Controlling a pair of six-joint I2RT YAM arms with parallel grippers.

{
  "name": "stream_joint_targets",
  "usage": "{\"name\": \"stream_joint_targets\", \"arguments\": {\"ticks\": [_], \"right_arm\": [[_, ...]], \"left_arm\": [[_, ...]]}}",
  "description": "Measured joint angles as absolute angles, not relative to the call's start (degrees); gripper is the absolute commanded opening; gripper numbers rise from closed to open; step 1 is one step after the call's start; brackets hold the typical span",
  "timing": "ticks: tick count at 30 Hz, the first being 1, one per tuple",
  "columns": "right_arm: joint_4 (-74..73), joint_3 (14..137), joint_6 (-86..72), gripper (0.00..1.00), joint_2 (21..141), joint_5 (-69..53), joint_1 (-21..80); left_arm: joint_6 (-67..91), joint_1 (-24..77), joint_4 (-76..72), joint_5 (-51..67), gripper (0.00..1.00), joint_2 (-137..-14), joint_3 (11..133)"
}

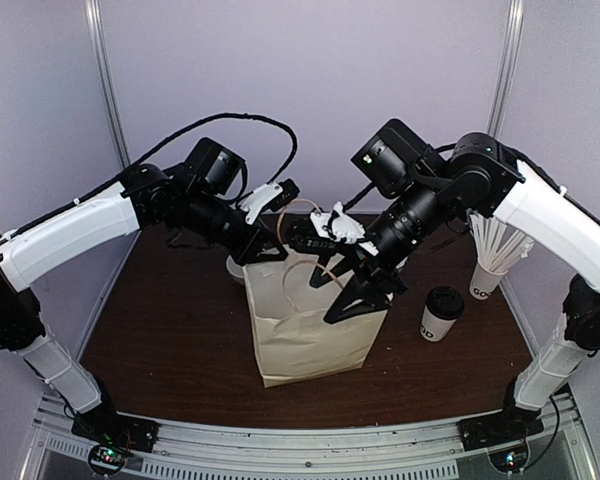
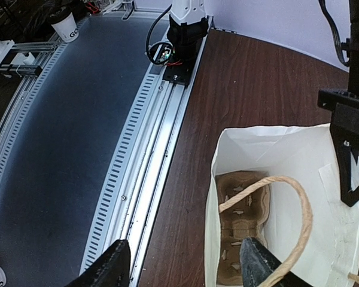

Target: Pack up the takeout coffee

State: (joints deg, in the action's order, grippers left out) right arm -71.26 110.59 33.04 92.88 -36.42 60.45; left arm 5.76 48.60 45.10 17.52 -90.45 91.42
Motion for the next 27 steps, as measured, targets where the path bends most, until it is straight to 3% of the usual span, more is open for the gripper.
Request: {"name": "stream_joint_targets", "arguments": {"ticks": [1,5,6,16,18,27], "right_arm": [[-71.2,111.4,33.0,0.53,93.2,-35.5,60.9],[-70.2,112.5,35.9,0.07,93.5,-32.2,62.1],[-69.8,112.2,37.2,0.01,93.4,-31.5,62.4],[-73.2,108.2,52.5,0.0,90.8,-27.2,66.0],[-74.3,107.1,54.6,0.07,90.1,-25.8,67.6],[-71.9,95.3,57.2,0.09,86.1,-16.2,72.0]], "left_arm": [[5.8,48.6,45.1,17.5,0.0,-90.5,91.4],[6.0,48.4,45.1,17.9,0.0,-90.7,91.4],[6.0,48.1,45.1,18.3,0.0,-91.0,91.4],[7.2,43.7,45.0,22.1,0.0,-93.6,92.2],[7.4,43.3,45.0,22.7,0.0,-94.0,92.4],[7.6,43.1,45.1,23.6,0.0,-95.2,93.4]]}}
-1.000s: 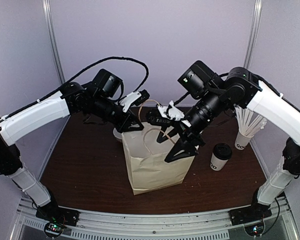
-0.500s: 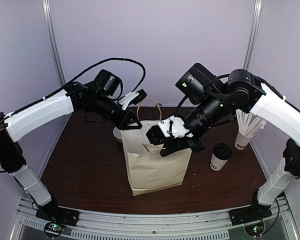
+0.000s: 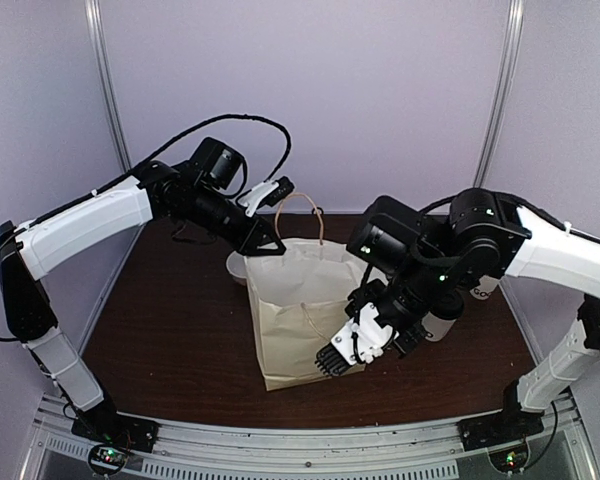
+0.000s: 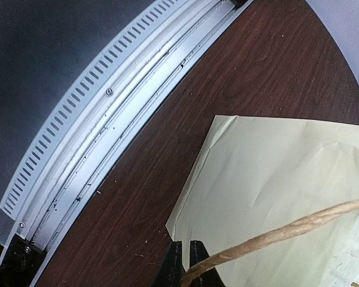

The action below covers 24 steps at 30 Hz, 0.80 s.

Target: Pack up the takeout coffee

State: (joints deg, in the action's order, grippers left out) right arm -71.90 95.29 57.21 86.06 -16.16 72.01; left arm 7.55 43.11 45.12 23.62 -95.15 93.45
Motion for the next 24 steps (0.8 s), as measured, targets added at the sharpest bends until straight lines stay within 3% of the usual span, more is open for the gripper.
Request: {"name": "stream_joint_targets", "arguments": {"ticks": [7,12,15,24], "right_arm": [[-68.0,91.1,57.2,0.14,86.1,-8.0,74.3],[-67.9,92.7,57.0,0.14,86.1,-6.9,74.5],[-67.9,93.5,56.8,0.14,86.1,-6.9,74.5],[-68.2,94.6,56.8,0.13,86.4,-6.9,74.5]], "left_arm": [[7.6,43.1,45.1,24.0,0.0,-95.2,93.4],[7.2,43.1,45.2,25.2,0.3,-95.2,93.4],[6.9,43.1,45.6,25.9,0.38,-95.2,93.6],[4.8,43.1,47.4,28.3,0.35,-99.5,101.4]]}}
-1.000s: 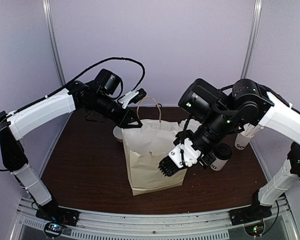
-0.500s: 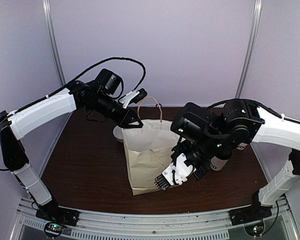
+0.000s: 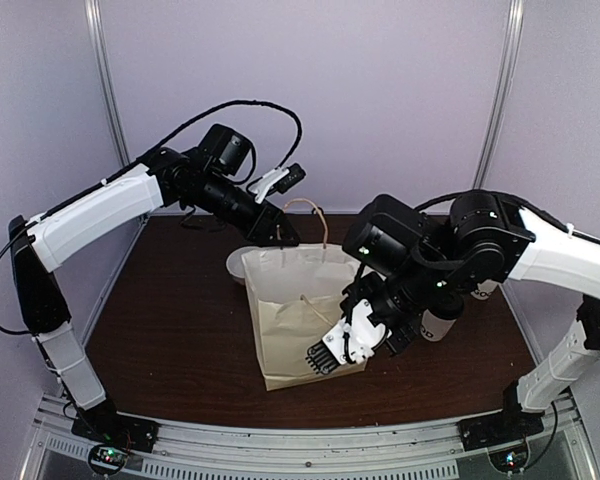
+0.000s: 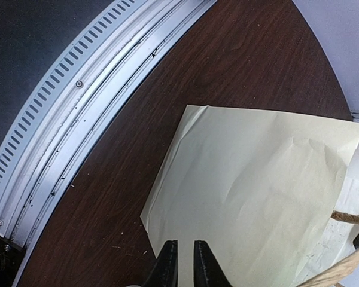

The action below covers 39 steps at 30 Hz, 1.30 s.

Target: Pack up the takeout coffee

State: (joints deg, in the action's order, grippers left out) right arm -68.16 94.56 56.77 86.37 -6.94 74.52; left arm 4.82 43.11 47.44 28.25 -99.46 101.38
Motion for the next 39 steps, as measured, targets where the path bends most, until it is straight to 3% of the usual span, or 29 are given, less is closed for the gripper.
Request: {"name": "stream_joint_targets", "arguments": {"ticks": [6,12,15,16,18,19,26,35,37,39], "right_arm": [[-68.2,94.6,56.8,0.13,86.8,-6.5,74.5],[-68.2,94.6,56.6,0.14,86.8,-5.8,74.5],[-68.4,95.0,56.4,0.14,86.9,-5.1,74.5],[-68.4,95.5,56.3,0.14,87.0,-4.8,74.5],[-68.5,96.4,56.1,0.14,87.0,-4.4,74.5],[-68.5,96.8,55.9,0.14,87.0,-4.2,74.5],[-68.5,97.8,55.3,0.14,87.1,-4.0,74.5],[-68.5,97.8,55.1,0.15,87.1,-4.0,74.5],[-68.5,97.8,55.0,0.17,87.1,-3.9,74.5],[-68.6,98.0,55.0,0.27,87.1,-3.4,74.5]], "left_arm": [[3.2,43.1,49.5,31.1,0.33,-102.6,105.2],[2.4,43.1,51.5,32.9,0.1,-102.8,105.4],[2.1,43.1,51.6,33.2,0.06,-102.8,105.7],[2.0,43.1,51.8,33.2,0.09,-102.8,105.8],[1.9,43.1,52.2,33.1,0.28,-102.8,106.0],[1.5,43.1,52.4,33.0,0.33,-102.8,106.1],[1.4,43.2,54.2,30.6,0.35,-102.8,106.2],[1.1,43.2,55.4,30.0,0.06,-102.8,106.1],[1.1,43.2,55.4,30.0,0.02,-102.8,106.1],[1.0,43.2,55.5,30.0,0.0,-102.8,106.1]]}}
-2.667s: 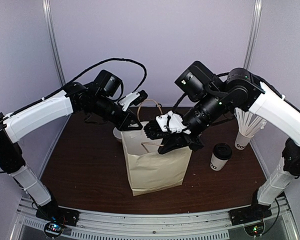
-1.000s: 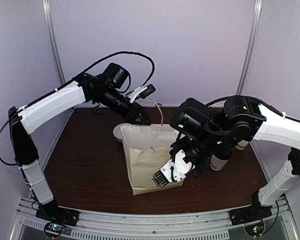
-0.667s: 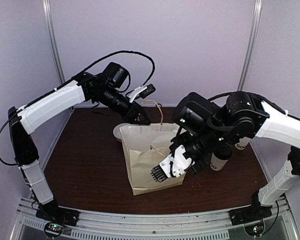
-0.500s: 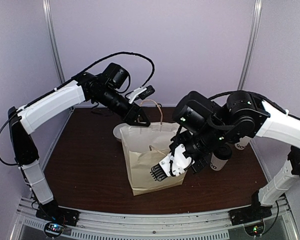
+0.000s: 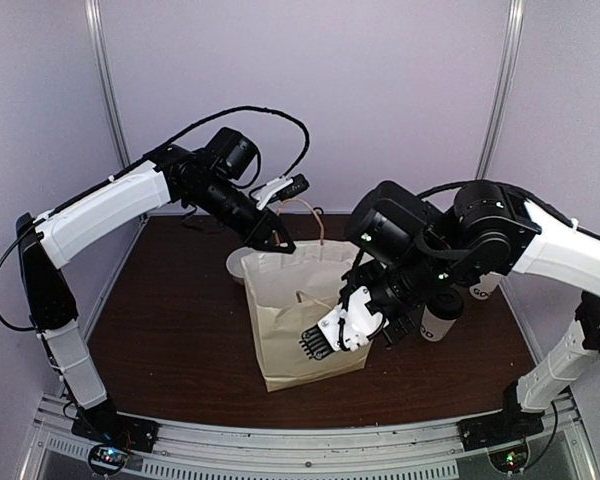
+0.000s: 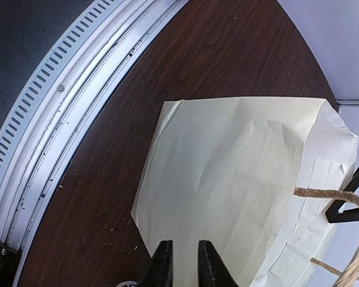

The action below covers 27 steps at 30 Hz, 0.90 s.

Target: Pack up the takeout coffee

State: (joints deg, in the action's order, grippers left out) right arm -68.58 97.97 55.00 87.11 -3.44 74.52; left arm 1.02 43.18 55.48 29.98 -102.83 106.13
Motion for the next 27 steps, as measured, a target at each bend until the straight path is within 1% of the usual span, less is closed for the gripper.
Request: {"name": "stream_joint_targets", "arguments": {"ticks": [3,7,14,16,21,24,27], "right_arm": [[-68.9,98.7,55.1,0.43,87.1,-2.7,74.1],[-70.0,101.0,54.7,0.57,86.9,-2.6,72.7],[-70.6,107.2,52.8,0.72,85.7,-6.2,65.4],[-70.7,108.2,52.1,0.74,85.3,-7.9,63.7],[-71.3,108.8,51.3,0.74,84.5,-12.7,60.6],[-71.5,108.2,50.6,0.74,83.3,-15.9,55.8],[-71.2,104.9,49.5,0.74,79.5,-17.8,48.0]], "left_arm": [[1.0,43.2,55.6,30.0,0.0,-102.8,106.1],[0.4,43.4,56.0,29.8,0.0,-102.8,106.3],[-0.7,44.5,57.8,28.5,0.0,-102.3,107.0],[-0.8,44.8,58.2,28.1,0.0,-102.1,107.2],[-1.2,45.4,58.8,26.3,0.0,-100.7,107.4],[-1.4,45.7,59.8,24.5,0.0,-99.7,108.0],[-1.7,46.7,60.6,22.2,0.0,-98.2,108.4]]}}
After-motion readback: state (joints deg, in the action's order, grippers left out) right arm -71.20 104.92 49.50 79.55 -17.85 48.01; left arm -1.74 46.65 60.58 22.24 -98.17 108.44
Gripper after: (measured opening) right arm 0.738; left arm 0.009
